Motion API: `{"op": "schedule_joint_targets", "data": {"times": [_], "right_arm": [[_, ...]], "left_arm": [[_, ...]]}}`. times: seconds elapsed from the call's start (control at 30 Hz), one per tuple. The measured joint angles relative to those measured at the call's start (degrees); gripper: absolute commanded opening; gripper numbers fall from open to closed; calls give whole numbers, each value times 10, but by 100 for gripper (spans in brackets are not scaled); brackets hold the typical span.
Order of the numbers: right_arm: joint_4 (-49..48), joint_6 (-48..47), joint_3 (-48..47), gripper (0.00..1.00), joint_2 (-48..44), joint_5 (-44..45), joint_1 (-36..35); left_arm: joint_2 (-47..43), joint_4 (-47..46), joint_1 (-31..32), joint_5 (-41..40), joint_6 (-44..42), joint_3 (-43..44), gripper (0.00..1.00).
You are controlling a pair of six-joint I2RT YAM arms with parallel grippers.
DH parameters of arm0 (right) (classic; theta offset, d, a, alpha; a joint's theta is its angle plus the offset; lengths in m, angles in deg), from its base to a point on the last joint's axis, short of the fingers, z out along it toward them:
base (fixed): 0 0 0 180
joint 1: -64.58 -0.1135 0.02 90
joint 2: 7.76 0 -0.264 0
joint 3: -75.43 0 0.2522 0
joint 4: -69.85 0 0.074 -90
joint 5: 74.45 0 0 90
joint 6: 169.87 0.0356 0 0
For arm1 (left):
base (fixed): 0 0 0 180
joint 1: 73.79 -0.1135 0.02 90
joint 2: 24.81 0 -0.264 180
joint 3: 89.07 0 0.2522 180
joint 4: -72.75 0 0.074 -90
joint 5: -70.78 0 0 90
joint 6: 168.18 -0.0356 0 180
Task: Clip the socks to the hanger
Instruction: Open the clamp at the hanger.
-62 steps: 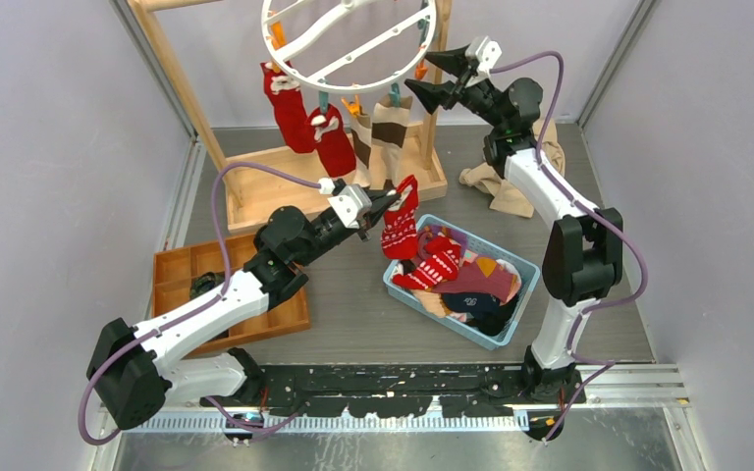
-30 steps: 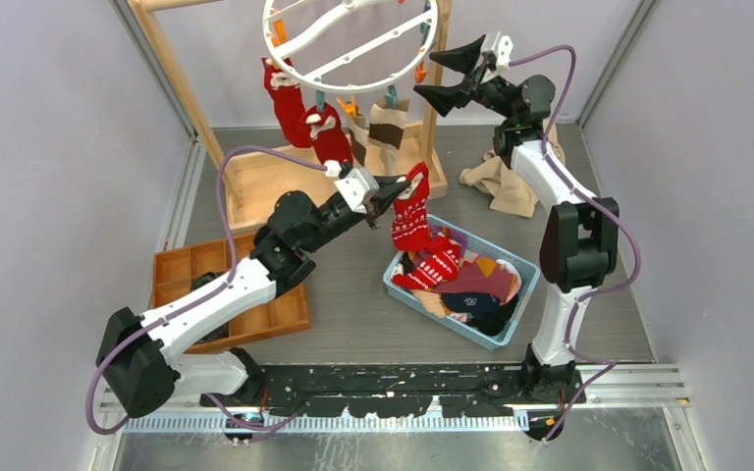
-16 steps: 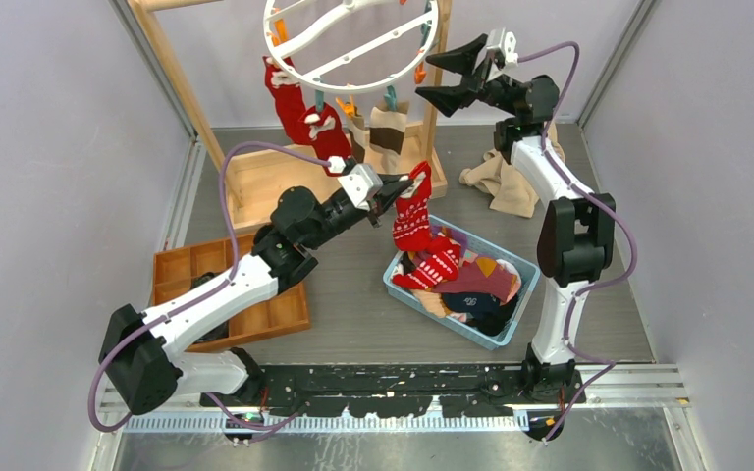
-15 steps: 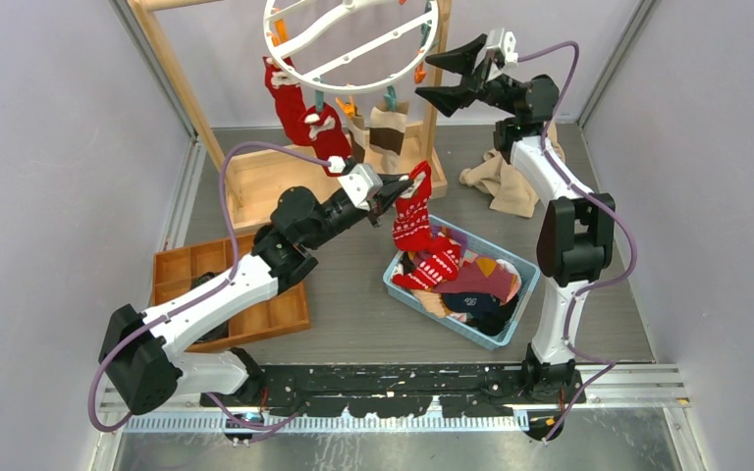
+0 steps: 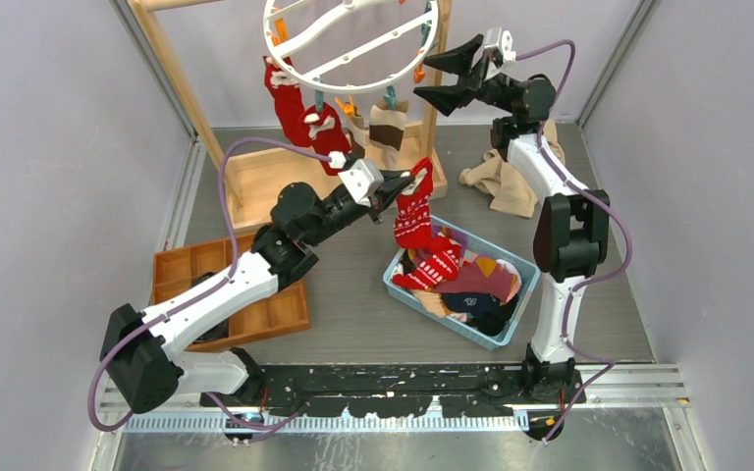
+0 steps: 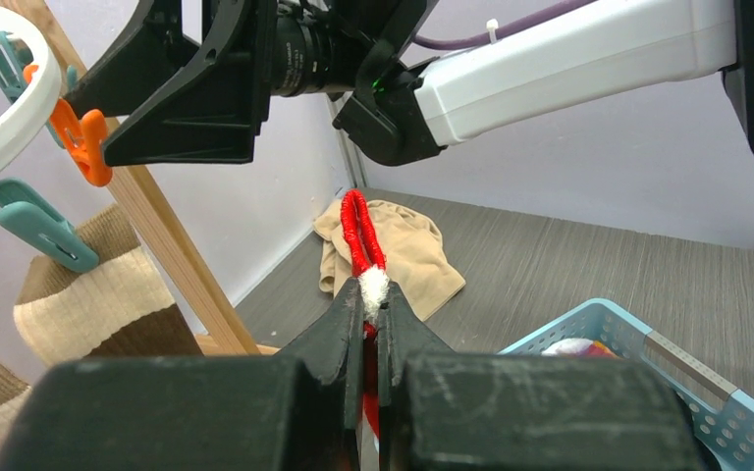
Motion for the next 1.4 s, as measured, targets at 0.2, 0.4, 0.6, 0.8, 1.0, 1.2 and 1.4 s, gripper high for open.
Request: {"op": "schedule_joint_targets", "data": {"times": [0.2, 0.4, 0.6, 0.8, 1.0, 1.2, 1.4], "right_arm": [[-2, 10, -9, 68, 14, 0, -3], [-7, 21, -18, 67, 16, 1, -10], [-13, 31, -28, 63, 16, 2, -12], [-15, 36, -29, 57, 16, 2, -13], [-19, 41, -28, 45, 16, 2, -15], [-25, 47, -28, 25, 16, 2, -16], [-30, 50, -21, 11, 16, 5, -18]], "left_arm": [[3, 3, 1, 0, 0, 5, 0], [7, 5, 3, 0, 0, 8, 0], [13, 8, 4, 0, 0, 11, 0], [14, 10, 5, 0, 0, 12, 0], [14, 10, 5, 0, 0, 14, 0], [14, 10, 5, 0, 0, 14, 0], [14, 10, 5, -1, 0, 14, 0]]}}
